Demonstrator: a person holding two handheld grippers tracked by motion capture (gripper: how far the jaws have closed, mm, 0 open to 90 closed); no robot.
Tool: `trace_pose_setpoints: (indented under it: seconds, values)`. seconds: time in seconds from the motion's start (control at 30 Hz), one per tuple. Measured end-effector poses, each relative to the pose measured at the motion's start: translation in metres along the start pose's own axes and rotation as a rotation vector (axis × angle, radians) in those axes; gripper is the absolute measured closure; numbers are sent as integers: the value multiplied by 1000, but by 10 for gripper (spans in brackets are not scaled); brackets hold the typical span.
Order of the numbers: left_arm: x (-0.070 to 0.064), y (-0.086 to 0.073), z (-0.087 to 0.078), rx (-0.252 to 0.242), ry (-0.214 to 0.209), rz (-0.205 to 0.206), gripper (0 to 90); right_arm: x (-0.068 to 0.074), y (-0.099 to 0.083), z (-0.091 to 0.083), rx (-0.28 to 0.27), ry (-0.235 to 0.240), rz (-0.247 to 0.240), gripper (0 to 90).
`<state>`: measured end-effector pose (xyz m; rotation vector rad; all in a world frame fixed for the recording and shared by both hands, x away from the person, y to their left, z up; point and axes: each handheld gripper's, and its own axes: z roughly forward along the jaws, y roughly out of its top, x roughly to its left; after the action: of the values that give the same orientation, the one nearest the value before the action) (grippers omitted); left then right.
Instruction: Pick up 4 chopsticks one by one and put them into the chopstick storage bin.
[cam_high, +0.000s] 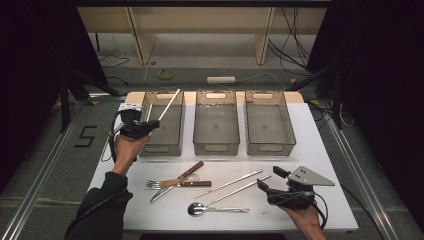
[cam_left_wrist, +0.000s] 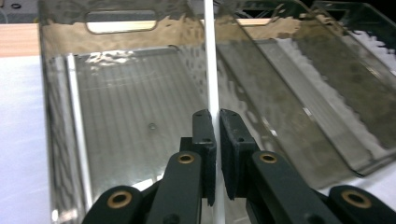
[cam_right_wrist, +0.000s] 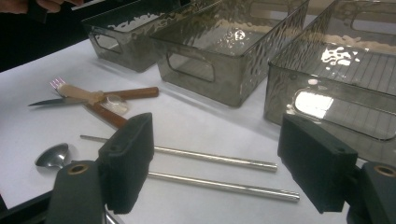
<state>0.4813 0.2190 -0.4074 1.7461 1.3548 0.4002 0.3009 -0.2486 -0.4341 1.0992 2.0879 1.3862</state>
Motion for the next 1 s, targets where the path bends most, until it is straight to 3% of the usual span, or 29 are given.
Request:
trace_pose_setpoints:
  seconds: [0.33, 0.73, 0.87, 0.93, 1.0]
  values:
    - [22, 1, 17, 26, 58, -52, 847, 0, 0, 0, 0, 0, 2, 279]
    - [32, 0, 29, 55, 115, -114, 844, 0, 0, 0, 0, 2, 2, 279]
    - [33, -1, 32, 57, 120, -128, 832, 0, 0, 0, 0, 3, 2, 279]
    - [34, -1, 33, 59, 112, -141, 761, 0, 0, 0, -1, 4, 0, 279]
    - [31, -2, 31, 55, 101, -128, 730, 0, 0, -1, -1, 3, 1, 279]
